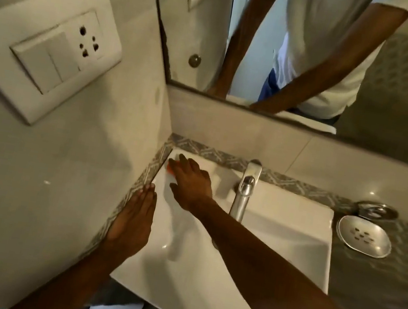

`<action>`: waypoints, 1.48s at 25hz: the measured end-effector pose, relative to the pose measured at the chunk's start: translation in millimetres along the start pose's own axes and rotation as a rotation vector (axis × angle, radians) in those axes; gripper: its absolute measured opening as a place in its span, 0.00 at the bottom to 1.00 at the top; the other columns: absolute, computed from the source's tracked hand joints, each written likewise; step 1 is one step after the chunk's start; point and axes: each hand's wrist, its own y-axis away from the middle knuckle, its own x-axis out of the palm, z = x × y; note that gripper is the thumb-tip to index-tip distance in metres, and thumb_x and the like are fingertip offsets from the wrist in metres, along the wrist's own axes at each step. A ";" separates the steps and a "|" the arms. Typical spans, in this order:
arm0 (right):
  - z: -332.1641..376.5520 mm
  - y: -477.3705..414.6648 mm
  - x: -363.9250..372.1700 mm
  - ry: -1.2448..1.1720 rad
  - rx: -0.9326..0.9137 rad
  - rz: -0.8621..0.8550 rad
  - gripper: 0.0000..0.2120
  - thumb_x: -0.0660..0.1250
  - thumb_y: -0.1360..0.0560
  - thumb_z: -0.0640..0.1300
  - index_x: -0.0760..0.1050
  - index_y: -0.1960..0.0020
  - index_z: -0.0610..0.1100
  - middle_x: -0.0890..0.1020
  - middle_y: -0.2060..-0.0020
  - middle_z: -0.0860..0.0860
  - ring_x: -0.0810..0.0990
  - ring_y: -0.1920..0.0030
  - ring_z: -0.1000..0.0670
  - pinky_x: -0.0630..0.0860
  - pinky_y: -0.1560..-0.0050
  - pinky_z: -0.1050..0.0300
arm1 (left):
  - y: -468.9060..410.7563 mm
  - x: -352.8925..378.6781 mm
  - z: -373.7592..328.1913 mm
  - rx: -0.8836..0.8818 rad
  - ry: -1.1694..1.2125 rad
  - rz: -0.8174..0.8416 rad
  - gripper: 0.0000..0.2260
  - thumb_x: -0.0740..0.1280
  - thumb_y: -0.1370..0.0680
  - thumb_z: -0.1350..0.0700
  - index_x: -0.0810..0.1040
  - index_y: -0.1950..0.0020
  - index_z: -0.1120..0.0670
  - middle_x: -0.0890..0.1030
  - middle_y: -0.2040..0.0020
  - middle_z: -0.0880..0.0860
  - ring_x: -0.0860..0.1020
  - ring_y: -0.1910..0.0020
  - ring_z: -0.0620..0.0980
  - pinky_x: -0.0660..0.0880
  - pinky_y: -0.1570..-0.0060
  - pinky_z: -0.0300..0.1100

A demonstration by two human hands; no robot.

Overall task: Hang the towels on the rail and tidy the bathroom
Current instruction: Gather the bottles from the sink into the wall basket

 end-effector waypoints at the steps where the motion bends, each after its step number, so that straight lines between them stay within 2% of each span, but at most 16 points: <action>1: 0.1 -2.8 7.1 0.060 -0.007 -0.038 0.29 0.66 0.24 0.48 0.60 0.25 0.50 0.65 0.27 0.48 0.65 0.29 0.43 0.70 0.39 0.43 | 0.4 0.6 2.6 -0.006 -0.036 0.012 0.26 0.53 0.20 0.57 0.55 0.27 0.73 0.53 0.26 0.74 0.52 0.26 0.72 0.44 0.26 0.64; 4: -1.5 -3.8 16.4 0.114 -0.034 -0.221 0.23 0.63 0.24 0.41 0.69 0.30 0.52 0.76 0.35 0.51 0.75 0.38 0.44 0.70 0.47 0.48 | -0.3 8.6 1.5 -0.023 -0.198 -0.072 0.30 0.56 0.20 0.55 0.52 0.27 0.74 0.50 0.26 0.75 0.49 0.25 0.72 0.40 0.26 0.65; 6: -3.6 -3.8 13.0 0.116 -0.065 -0.264 0.20 0.62 0.24 0.38 0.74 0.34 0.52 0.80 0.40 0.51 0.78 0.42 0.43 0.71 0.49 0.50 | -1.9 8.3 0.2 -0.023 -0.348 -0.097 0.31 0.54 0.20 0.52 0.49 0.27 0.74 0.45 0.26 0.75 0.44 0.25 0.73 0.36 0.28 0.66; 9: 1.9 -0.2 -1.5 -0.133 0.132 -0.259 0.11 0.59 0.19 0.49 0.78 0.41 0.50 0.84 0.51 0.48 0.81 0.51 0.43 0.72 0.58 0.53 | -2.6 -0.4 -2.4 0.010 -0.462 -0.035 0.31 0.53 0.19 0.50 0.48 0.25 0.70 0.43 0.26 0.74 0.40 0.26 0.73 0.29 0.31 0.66; 11: 6.3 6.7 -21.6 -0.492 0.325 -0.181 0.16 0.60 0.20 0.57 0.80 0.47 0.48 0.85 0.55 0.48 0.82 0.54 0.44 0.74 0.58 0.54 | -6.1 -22.1 -3.9 0.048 -0.318 0.101 0.27 0.54 0.19 0.48 0.59 0.24 0.62 0.54 0.23 0.67 0.52 0.24 0.67 0.37 0.26 0.59; 12: 8.0 12.2 -35.0 -0.705 0.371 -0.168 0.16 0.63 0.22 0.57 0.81 0.50 0.46 0.85 0.56 0.47 0.83 0.56 0.45 0.76 0.57 0.53 | -9.3 -43.1 -4.4 0.013 -0.165 0.133 0.23 0.55 0.21 0.47 0.69 0.28 0.56 0.65 0.26 0.60 0.63 0.26 0.60 0.47 0.25 0.51; 14: 8.3 28.5 -72.2 -1.053 0.360 -0.220 0.12 0.67 0.24 0.52 0.81 0.56 0.43 0.85 0.60 0.45 0.84 0.61 0.47 0.79 0.61 0.54 | -21.1 -102.0 -4.6 -0.217 0.210 0.090 0.16 0.59 0.23 0.44 0.79 0.40 0.47 0.80 0.40 0.49 0.77 0.39 0.51 0.66 0.37 0.44; 16: 7.3 43.8 -118.9 -1.246 0.278 -0.288 0.08 0.69 0.25 0.47 0.81 0.59 0.45 0.85 0.61 0.43 0.81 0.66 0.50 0.75 0.68 0.62 | -36.4 -169.6 -0.1 -0.412 0.491 0.024 0.13 0.65 0.25 0.44 0.80 0.45 0.46 0.82 0.45 0.49 0.80 0.43 0.52 0.73 0.44 0.43; 18: 5.0 59.3 -178.6 -1.311 0.197 -0.364 0.08 0.70 0.24 0.48 0.81 0.60 0.46 0.85 0.62 0.44 0.81 0.67 0.52 0.73 0.69 0.65 | -50.8 -251.8 4.8 -0.447 0.573 -0.195 0.11 0.67 0.26 0.45 0.82 0.47 0.46 0.84 0.47 0.47 0.81 0.47 0.51 0.76 0.48 0.42; 20: 1.7 76.6 -240.8 -1.319 0.112 -0.443 0.09 0.70 0.24 0.49 0.81 0.58 0.44 0.83 0.65 0.45 0.81 0.67 0.51 0.74 0.68 0.62 | -51.2 -344.0 1.3 -0.403 0.557 -0.444 0.10 0.67 0.27 0.45 0.83 0.50 0.46 0.85 0.51 0.45 0.82 0.52 0.48 0.75 0.54 0.39; 23: 5.9 100.5 -333.4 -1.290 0.000 -0.545 0.11 0.71 0.25 0.50 0.81 0.55 0.41 0.82 0.64 0.44 0.83 0.65 0.50 0.77 0.66 0.59 | -31.6 -475.5 -7.6 -0.270 0.366 -0.813 0.10 0.66 0.27 0.44 0.83 0.52 0.46 0.84 0.54 0.44 0.81 0.55 0.47 0.70 0.59 0.37; 26: 28.3 127.9 -433.9 -1.237 -0.202 -0.630 0.08 0.73 0.26 0.49 0.81 0.54 0.45 0.84 0.59 0.46 0.84 0.61 0.50 0.80 0.61 0.57 | 9.5 -583.6 -13.4 -0.178 0.189 -1.115 0.11 0.65 0.26 0.46 0.82 0.49 0.48 0.84 0.51 0.46 0.79 0.51 0.49 0.70 0.56 0.39; 29: 68.0 148.0 -527.9 -1.159 -0.421 -0.798 0.05 0.74 0.28 0.46 0.81 0.53 0.47 0.84 0.58 0.49 0.82 0.59 0.53 0.80 0.59 0.59 | 66.6 -642.5 -1.6 -0.121 0.004 -1.358 0.11 0.66 0.26 0.47 0.82 0.49 0.50 0.83 0.50 0.49 0.77 0.48 0.51 0.68 0.53 0.40; 31: 101.1 153.4 -577.4 -1.105 -0.562 -0.854 0.07 0.75 0.29 0.45 0.81 0.52 0.48 0.84 0.58 0.52 0.82 0.61 0.60 0.78 0.64 0.66 | 100.8 -654.4 20.1 -0.193 -0.118 -1.467 0.13 0.66 0.26 0.45 0.80 0.46 0.49 0.80 0.46 0.49 0.75 0.44 0.52 0.68 0.49 0.42; 33: 139.4 151.8 -614.0 -0.974 -0.655 -0.846 0.08 0.76 0.30 0.46 0.81 0.52 0.49 0.82 0.61 0.56 0.81 0.63 0.61 0.76 0.68 0.68 | 125.1 -651.6 46.2 -0.327 -0.112 -1.493 0.21 0.65 0.28 0.40 0.75 0.39 0.49 0.77 0.39 0.52 0.72 0.40 0.54 0.70 0.47 0.47; 37: 215.4 128.8 -643.5 -0.514 -0.599 -0.627 0.15 0.77 0.31 0.46 0.82 0.46 0.42 0.81 0.53 0.50 0.79 0.58 0.53 0.78 0.61 0.62 | 128.2 -621.9 85.7 -0.638 0.400 -1.375 0.36 0.68 0.31 0.33 0.65 0.29 0.50 0.72 0.33 0.56 0.73 0.36 0.57 0.74 0.42 0.52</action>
